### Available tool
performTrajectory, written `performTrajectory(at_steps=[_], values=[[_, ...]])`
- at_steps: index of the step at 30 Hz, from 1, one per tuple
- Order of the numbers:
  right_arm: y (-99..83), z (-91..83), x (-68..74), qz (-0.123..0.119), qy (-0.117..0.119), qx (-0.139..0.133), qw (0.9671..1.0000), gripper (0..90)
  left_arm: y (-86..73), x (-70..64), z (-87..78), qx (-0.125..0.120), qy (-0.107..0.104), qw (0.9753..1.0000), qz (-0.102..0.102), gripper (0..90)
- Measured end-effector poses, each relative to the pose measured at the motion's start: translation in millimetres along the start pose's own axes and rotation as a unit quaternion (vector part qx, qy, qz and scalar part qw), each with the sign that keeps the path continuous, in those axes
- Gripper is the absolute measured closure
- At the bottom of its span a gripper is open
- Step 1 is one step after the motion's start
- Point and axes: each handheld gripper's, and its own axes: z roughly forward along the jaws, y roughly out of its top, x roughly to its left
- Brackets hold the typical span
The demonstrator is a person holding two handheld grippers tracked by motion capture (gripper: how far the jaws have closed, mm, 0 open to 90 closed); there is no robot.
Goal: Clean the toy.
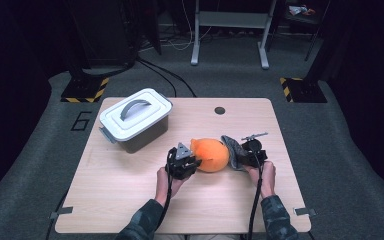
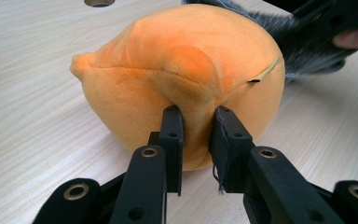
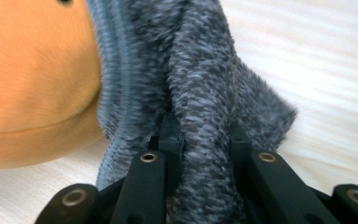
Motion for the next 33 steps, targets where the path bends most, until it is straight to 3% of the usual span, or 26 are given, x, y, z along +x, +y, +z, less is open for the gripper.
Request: performTrajectory(at_steps=[4,8,12,17,25,29,33], values=[[6.1,-25.0,-1.5,0.006,-0.002,-0.026,0.9997,74.6,0.4,-0.3,-0.1,-0.002,0.0,1.0,0.001,75.2],[13.0,-44.6,2.4,-0.009,0.009,-0.061,0.998,74.6,0.7,-2.6,0.9,-0.005,0.001,1.0,0.0,75.2],[21.0,-62.4,14.8,-0.028,0.028,-0.093,0.9949,74.6,2.7,-4.1,0.6,-0.001,-0.004,1.0,0.004,75.2],[31.9,-75.9,37.5,-0.057,0.047,-0.112,0.991,74.5,3.4,-5.7,1.1,-0.007,-0.002,1.0,0.006,75.1],[44.6,-67.4,71.9,-0.087,0.094,-0.108,0.9859,74.1,5.3,-8.3,1.7,-0.011,-0.007,0.9999,0.012,75.1],[44.1,-50.1,82.9,-0.104,0.087,-0.084,0.9872,74.2,5.0,-7.6,1.9,-0.006,-0.004,0.9999,0.011,75.2],[42.9,-45.4,83.7,-0.102,0.07,-0.083,0.9889,74.2,4.6,-6.1,1.7,-0.006,-0.003,0.9999,0.012,75.2]])
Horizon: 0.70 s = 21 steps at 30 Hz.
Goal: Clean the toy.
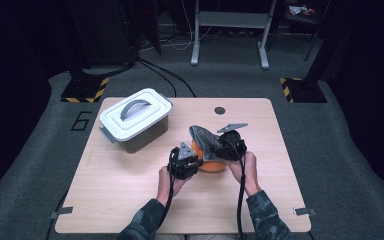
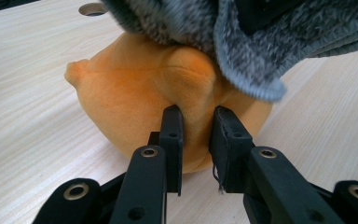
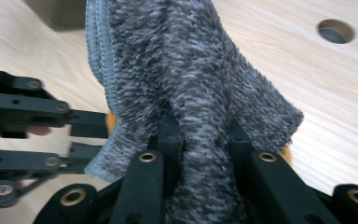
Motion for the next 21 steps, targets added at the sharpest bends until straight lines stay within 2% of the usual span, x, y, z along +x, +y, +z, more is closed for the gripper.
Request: performTrajectory(at_steps=[2,4,5,8,11,12,13,16,21], values=[[-0.6,0.0,-2.4,-0.006,-0.011,0.004,0.9999,74.2,-0.1,-0.8,0.3,-0.001,-0.001,1.0,-0.003,75.2],[-2.6,-0.2,-5.3,0.005,-0.018,0.007,0.9998,74.2,-0.4,-0.5,0.5,-0.002,-0.002,1.0,-0.005,75.2],[-3.8,0.0,-9.1,0.001,-0.02,0.006,0.9998,74.2,-0.3,-0.4,0.5,-0.001,-0.003,1.0,-0.004,75.2],[-8.3,0.3,-18.1,0.024,-0.02,0.006,0.9995,74.1,-0.4,-1.1,0.6,-0.002,-0.006,1.0,-0.003,75.0],[-11.1,-0.2,-25.2,0.03,-0.026,0.004,0.9992,74.1,-0.5,-1.0,0.7,-0.001,-0.008,1.0,-0.003,75.0],[-15.7,0.3,-35.8,0.045,-0.034,0.008,0.9984,73.9,-1.1,-0.6,0.6,0.001,-0.009,1.0,-0.001,75.1],[-17.7,1.2,-40.3,0.054,-0.034,0.011,0.9979,73.9,-1.3,-0.4,0.6,0.001,-0.009,1.0,-0.001,75.1],[-21.9,3.9,-49.0,0.065,-0.036,0.016,0.9971,73.9,-1.4,-0.5,1.0,0.001,-0.009,1.0,-0.001,75.1],[-29.3,12.2,-62.6,0.078,-0.055,0.03,0.995,74.0,-1.6,-0.8,1.5,-0.001,-0.009,1.0,-0.002,75.1]])
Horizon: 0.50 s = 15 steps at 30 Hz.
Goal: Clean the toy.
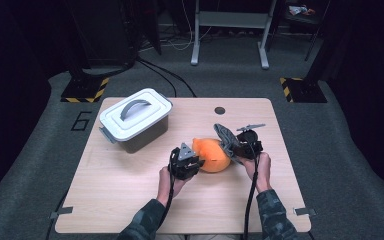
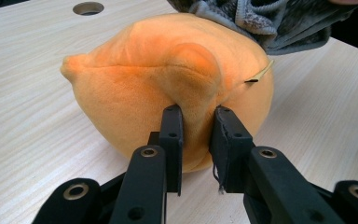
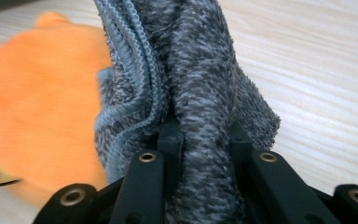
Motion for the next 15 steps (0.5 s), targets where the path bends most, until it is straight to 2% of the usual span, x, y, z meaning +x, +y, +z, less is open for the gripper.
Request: performTrajectory(at_steps=[1,6,7,8,9,15], values=[[-1.2,2.3,-2.2,0.004,-0.005,0.003,1.0,74.1,-0.1,0.1,0.0,0.0,0.0,1.0,0.0,75.1],[-7.8,14.1,-13.4,0.03,-0.003,0.018,0.9994,74.2,-0.7,1.4,0.0,0.001,-0.001,1.0,-0.003,75.1],[-9.8,17.1,-14.6,0.033,-0.01,0.02,0.9992,74.3,-0.7,1.6,0.0,0.001,-0.002,1.0,-0.004,75.1],[-11.5,20.0,-16.8,0.029,-0.01,0.028,0.9992,74.3,-0.7,1.5,0.1,0.001,-0.001,1.0,-0.004,75.0],[-13.6,22.8,-17.8,0.036,-0.007,0.031,0.9989,74.4,-0.8,1.4,0.1,0.001,-0.001,1.0,-0.003,74.9],[-26.1,38.4,-22.3,0.04,-0.019,0.062,0.9971,74.5,-1.3,3.2,-1.2,0.005,-0.002,1.0,-0.006,74.5]])
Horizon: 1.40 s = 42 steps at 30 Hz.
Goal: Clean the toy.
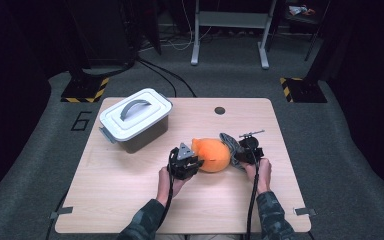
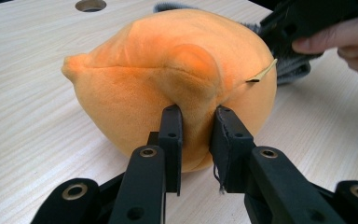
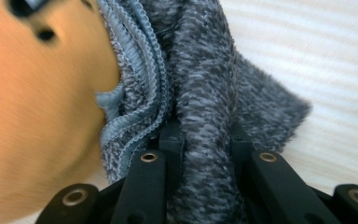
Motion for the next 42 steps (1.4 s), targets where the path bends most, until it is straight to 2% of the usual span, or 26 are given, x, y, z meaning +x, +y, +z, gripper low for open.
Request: performTrajectory(at_steps=[4,8,13,16,19,21,22,26,28,31,35,36,39,40,42], values=[[-4.7,3.5,-1.4,-0.001,0.003,0.003,1.0,74.5,-0.4,-1.0,0.7,-0.005,0.003,1.0,-0.004,74.5],[-5.1,-3.8,-6.5,-0.002,-0.01,-0.002,0.9999,74.5,-0.6,0.1,0.4,-0.005,0.002,1.0,-0.005,74.0],[-3.3,-34.2,-6.4,-0.004,-0.024,-0.035,0.9991,74.7,-0.4,0.9,0.2,-0.007,0.003,1.0,-0.003,73.6],[1.7,-54.9,-1.3,-0.022,-0.026,-0.071,0.9969,74.6,-0.1,0.7,0.1,-0.005,0.003,1.0,0.0,73.3],[6.7,-71.3,10.2,-0.034,-0.015,-0.092,0.9951,74.6,0.0,2.1,-0.1,-0.004,0.003,1.0,-0.002,73.0],[8.9,-76.6,17.5,-0.047,0.001,-0.101,0.9938,74.6,-0.2,3.2,-0.4,-0.003,0.004,1.0,-0.001,72.8],[9.7,-77.7,21.4,-0.054,0.008,-0.105,0.993,74.6,-0.2,3.5,-0.5,-0.003,0.004,1.0,-0.001,72.6],[11.6,-70.7,35.4,-0.079,0.035,-0.088,0.9924,74.7,-0.3,4.3,-0.8,-0.001,0.005,1.0,0.001,71.4],[11.6,-62.6,38.3,-0.079,0.035,-0.073,0.9936,74.8,-0.8,5.3,-1.0,0.0,0.005,1.0,0.001,69.2],[11.9,-56.7,37.1,-0.078,0.034,-0.07,0.9939,74.8,-2.7,5.6,-1.5,-0.002,0.009,1.0,0.0,63.3],[14.1,-56.1,38.8,-0.076,0.02,-0.066,0.9947,74.8,-6.0,1.8,-0.5,0.008,0.023,0.9995,0.018,51.6],[14.9,-55.8,38.8,-0.076,0.02,-0.066,0.9948,74.7,-7.3,0.3,0.2,0.005,0.025,0.9995,0.016,49.7],[16.6,-54.9,38.5,-0.074,0.02,-0.069,0.9947,74.6,-9.5,-2.7,2.8,0.005,0.031,0.9992,0.022,46.3],[17.1,-54.6,38.2,-0.075,0.02,-0.067,0.9947,74.6,-9.7,-3.7,4.0,0.014,0.039,0.9986,0.033,44.6],[17.1,-54.3,38.7,-0.073,0.022,-0.07,0.9946,74.6,-10.8,-6.4,5.3,0.011,0.042,0.9984,0.036,43.3]])
